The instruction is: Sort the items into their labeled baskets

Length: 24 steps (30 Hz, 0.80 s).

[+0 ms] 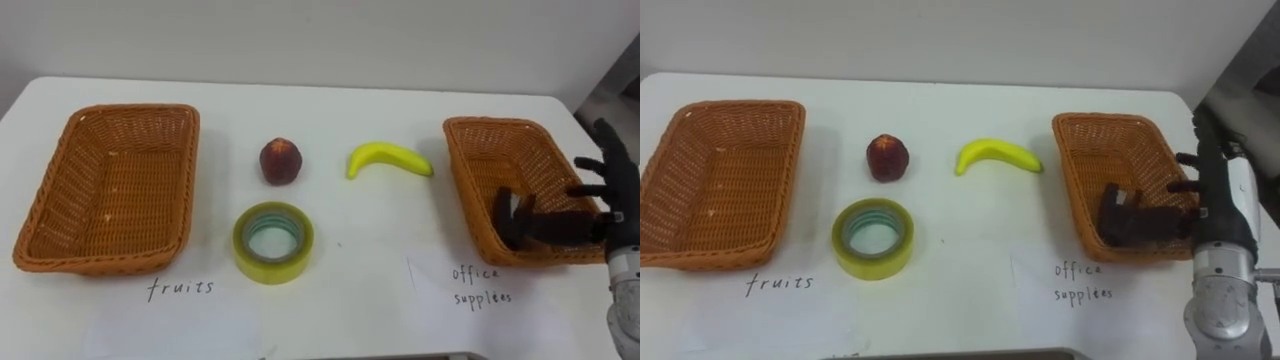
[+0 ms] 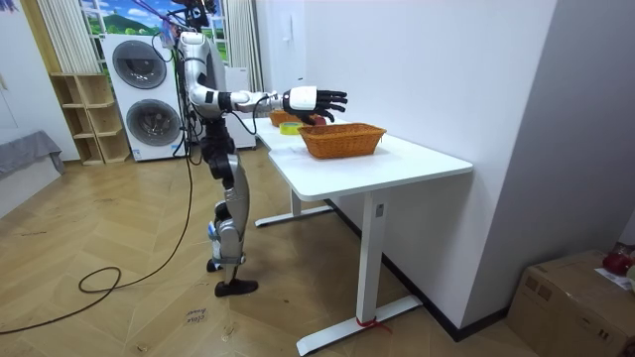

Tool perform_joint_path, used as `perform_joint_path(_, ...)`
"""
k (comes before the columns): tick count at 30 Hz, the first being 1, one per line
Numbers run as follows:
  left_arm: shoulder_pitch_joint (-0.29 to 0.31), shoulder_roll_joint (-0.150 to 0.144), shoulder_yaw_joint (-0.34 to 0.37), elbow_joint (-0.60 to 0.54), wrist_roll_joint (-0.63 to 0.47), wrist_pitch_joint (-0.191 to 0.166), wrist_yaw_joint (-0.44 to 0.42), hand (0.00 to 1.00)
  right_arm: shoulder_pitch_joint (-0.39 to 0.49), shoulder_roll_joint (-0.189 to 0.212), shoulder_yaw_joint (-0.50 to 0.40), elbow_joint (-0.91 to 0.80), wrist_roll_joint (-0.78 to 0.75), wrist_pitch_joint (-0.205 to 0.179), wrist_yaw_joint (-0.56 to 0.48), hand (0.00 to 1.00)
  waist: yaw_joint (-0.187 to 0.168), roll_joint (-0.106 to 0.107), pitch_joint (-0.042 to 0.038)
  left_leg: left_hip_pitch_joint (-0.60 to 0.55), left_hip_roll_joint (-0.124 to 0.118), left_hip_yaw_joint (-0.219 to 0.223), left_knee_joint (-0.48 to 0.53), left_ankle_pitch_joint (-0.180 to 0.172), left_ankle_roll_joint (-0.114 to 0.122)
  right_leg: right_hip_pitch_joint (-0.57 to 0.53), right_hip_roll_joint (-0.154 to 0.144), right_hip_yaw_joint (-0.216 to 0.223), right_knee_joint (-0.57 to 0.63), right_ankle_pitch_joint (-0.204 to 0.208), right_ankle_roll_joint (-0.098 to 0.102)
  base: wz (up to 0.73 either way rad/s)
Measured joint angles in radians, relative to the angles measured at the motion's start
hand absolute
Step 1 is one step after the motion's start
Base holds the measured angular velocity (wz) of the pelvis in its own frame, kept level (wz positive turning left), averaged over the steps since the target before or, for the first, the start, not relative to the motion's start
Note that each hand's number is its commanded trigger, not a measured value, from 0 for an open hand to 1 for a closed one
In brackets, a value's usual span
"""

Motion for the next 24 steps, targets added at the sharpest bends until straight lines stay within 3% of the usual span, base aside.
perform_joint_path(3, -0.001, 0.0, 0.0, 0.0, 0.0, 0.0, 0.0, 0.0, 0.0, 0.0, 0.0, 0.0, 0.0, 0.0, 0.0, 0.0, -0.001, -0.002, 0.0015, 0.0, 0.0, 0.0, 0.0, 0.0, 0.0, 0.0, 0.0, 0.001, 0.0, 0.0, 0.0, 0.0)
perform_joint_path(8, -0.006, -0.001, -0.002, 0.0, 0.0, 0.0, 0.0, 0.0, 0.0, 0.0, 0.0, 0.0, 0.0, 0.0, 0.0, 0.0, 0.0, -0.007, 0.0129, -0.001, 0.0, 0.001, 0.0, 0.0, 0.0, -0.002, 0.001, 0.001, -0.004, 0.0, 0.0, 0.0)
perform_joint_path(19, -0.006, 0.0, -0.003, 0.0, 0.0, 0.0, 0.0, 0.0, 0.0, 0.0, 0.0, -0.016, 0.0, 0.0, 0.001, 0.0, -0.001, -0.008, 0.0076, -0.015, 0.0, 0.001, 0.001, 0.0, 0.0, -0.018, 0.0, 0.001, -0.003, 0.0, 0.0, 0.0)
perform_joint_path(24, -0.001, 0.0, -0.004, 0.0, 0.0, 0.0, 0.0, 0.0, 0.0, 0.0, 0.0, -0.022, 0.0, -0.001, 0.002, 0.0, 0.001, -0.006, -0.003, -0.011, 0.001, 0.001, 0.002, 0.0, 0.0, -0.013, 0.0, 0.001, -0.003, 0.0, 0.0, 0.0)
